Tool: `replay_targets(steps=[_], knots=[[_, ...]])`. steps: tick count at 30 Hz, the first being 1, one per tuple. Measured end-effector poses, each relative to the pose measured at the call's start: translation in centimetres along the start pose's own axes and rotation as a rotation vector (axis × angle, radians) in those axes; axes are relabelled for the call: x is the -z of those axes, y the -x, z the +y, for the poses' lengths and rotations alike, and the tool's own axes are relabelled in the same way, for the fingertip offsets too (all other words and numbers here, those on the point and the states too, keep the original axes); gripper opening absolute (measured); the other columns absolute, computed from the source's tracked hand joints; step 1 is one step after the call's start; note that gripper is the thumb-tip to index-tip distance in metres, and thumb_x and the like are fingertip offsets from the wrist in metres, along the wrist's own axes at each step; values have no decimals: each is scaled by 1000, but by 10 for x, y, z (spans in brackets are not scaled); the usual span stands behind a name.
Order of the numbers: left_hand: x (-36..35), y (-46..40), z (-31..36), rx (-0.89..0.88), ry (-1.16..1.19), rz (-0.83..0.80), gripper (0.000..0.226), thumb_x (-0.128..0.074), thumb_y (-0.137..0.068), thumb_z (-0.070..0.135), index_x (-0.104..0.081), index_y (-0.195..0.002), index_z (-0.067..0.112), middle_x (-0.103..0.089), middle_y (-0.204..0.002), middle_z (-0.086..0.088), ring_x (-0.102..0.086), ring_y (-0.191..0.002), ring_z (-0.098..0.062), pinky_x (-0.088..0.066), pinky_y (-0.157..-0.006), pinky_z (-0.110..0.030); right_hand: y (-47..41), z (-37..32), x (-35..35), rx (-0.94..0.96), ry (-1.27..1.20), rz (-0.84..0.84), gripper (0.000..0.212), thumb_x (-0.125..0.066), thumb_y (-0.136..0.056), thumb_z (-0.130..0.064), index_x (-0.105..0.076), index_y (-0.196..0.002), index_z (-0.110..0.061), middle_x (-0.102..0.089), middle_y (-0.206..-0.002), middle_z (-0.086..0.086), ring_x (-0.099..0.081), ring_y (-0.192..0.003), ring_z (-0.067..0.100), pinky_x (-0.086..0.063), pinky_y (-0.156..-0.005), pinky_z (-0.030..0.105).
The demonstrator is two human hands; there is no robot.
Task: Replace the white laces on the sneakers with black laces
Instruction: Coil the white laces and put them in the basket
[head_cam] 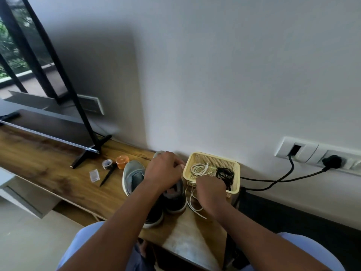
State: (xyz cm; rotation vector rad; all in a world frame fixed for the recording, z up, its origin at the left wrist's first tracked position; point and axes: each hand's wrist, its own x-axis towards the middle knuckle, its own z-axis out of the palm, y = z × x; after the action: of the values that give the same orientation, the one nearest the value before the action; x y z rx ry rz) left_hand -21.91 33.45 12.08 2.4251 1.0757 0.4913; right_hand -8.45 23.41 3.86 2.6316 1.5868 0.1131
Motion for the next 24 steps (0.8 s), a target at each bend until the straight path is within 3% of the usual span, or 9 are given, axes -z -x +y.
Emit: replay_targets(steps=[7,11,12,14,16,19,22,24], knots=[[10,0,-7,15,31,-34,18,-66,-92,22,-83,-96,29,-77,-104,17,-70,-95,-7,-60,-86,-36,-5,-15,2,45,45,-50,25,-53,-97,-6,-74,-108,-15,-74,-101,5,-72,-96,29,-45,-66,34],[8,-2,-12,33,97,-112,22,-60,-101,23,-80,-111,26,-76,-110,8,-69,-103,-13,-57,-93,-36,-11,-14,33,55,-65,-50,16,-57,-91,-20,-70,-101,-18,-72,-101,5,-72,-99,31,-51,-72,35],[7,-3,-12,57,160,-130,24,-56,-104,22,-77,-115,24,-76,-110,6,-69,-105,-13,-57,-95,-36,-15,-11,45,51,-149,-58,8,-60,-88,-24,-67,-89,-20,-70,-93,4,-71,-94,30,-50,-70,34],[5,-5,-11,122,369,-155,29,-48,-110,20,-74,-120,18,-75,-107,4,-69,-107,-15,-55,-93,-32,-22,-2,68,40,-408,-111,21,-67,-86,-31,-62,-71,-16,-68,-72,0,-71,-76,25,-51,-60,30],[4,-6,-6,192,615,-181,34,-42,-113,25,-73,-122,13,-76,-103,-1,-71,-104,-19,-56,-89,-27,-25,4,86,5,-865,-148,27,-72,-90,-34,-70,-75,-12,-74,-68,3,-74,-65,21,-55,-54,30],[7,-9,-4,222,888,-179,43,-40,-114,33,-72,-116,4,-78,-95,-14,-76,-88,-25,-61,-83,-33,-32,8,100,-83,-1471,-144,24,-70,-96,-21,-68,-90,1,-78,-81,14,-75,-67,28,-56,-55,32],[13,-13,-10,207,869,-82,33,-51,-111,27,-71,-98,4,-68,-68,-6,-67,-59,-17,-53,-66,-30,-42,4,107,-87,-1765,-143,14,-67,-97,-14,-68,-86,-5,-76,-85,20,-72,-68,27,-57,-54,31],[17,-15,-17,188,798,-35,30,-56,-109,25,-71,-88,10,-61,-57,4,-59,-51,-12,-48,-62,-28,-49,3,110,-91,-1795,-192,14,-64,-94,-13,-69,-81,-8,-75,-86,22,-71,-68,28,-56,-54,31]])
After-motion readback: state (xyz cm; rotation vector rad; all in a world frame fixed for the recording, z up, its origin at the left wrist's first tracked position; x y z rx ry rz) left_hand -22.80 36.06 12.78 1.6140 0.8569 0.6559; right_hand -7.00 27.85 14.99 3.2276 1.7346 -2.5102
